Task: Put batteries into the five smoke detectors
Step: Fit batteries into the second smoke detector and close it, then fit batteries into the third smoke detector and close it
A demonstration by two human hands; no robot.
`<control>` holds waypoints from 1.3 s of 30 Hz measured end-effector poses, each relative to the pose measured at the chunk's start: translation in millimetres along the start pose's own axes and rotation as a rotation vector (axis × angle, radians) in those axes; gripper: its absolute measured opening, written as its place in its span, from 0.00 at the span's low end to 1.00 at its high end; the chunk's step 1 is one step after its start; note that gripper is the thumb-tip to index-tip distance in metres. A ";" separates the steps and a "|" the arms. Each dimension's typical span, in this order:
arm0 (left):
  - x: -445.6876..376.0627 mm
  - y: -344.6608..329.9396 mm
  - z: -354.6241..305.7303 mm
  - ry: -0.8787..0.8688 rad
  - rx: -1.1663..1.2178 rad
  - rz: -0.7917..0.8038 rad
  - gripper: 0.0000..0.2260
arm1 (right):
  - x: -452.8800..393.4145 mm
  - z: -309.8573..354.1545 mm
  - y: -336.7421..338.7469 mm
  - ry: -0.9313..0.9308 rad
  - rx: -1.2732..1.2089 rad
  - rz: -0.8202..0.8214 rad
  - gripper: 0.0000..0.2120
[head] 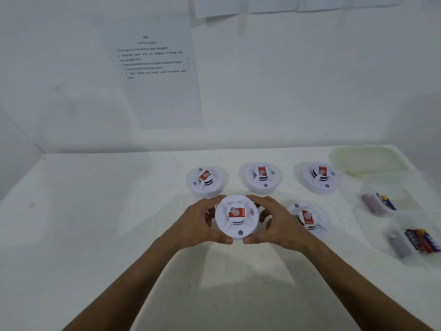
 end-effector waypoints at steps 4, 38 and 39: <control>-1.3 -2.3 3.8 0.023 -0.010 0.014 0.32 | 0.7 0.1 -1.3 0.003 0.027 -0.002 0.40; -19.5 97.8 0.0 0.098 -0.262 -0.177 0.34 | -88.0 42.6 -4.2 -0.008 0.117 0.078 0.42; -21.3 101.5 0.9 0.087 -0.266 -0.177 0.32 | -96.1 42.2 -7.3 -0.005 0.133 0.069 0.41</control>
Point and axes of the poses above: each hand's wrist, its own x-axis away from the middle knuckle, its own y-axis out of the back of the hand, z = x × y, the point moved 4 cm from there along -x, towards the middle knuckle, and after that the axes turned 1 degree about y, right-handed, at the moved point
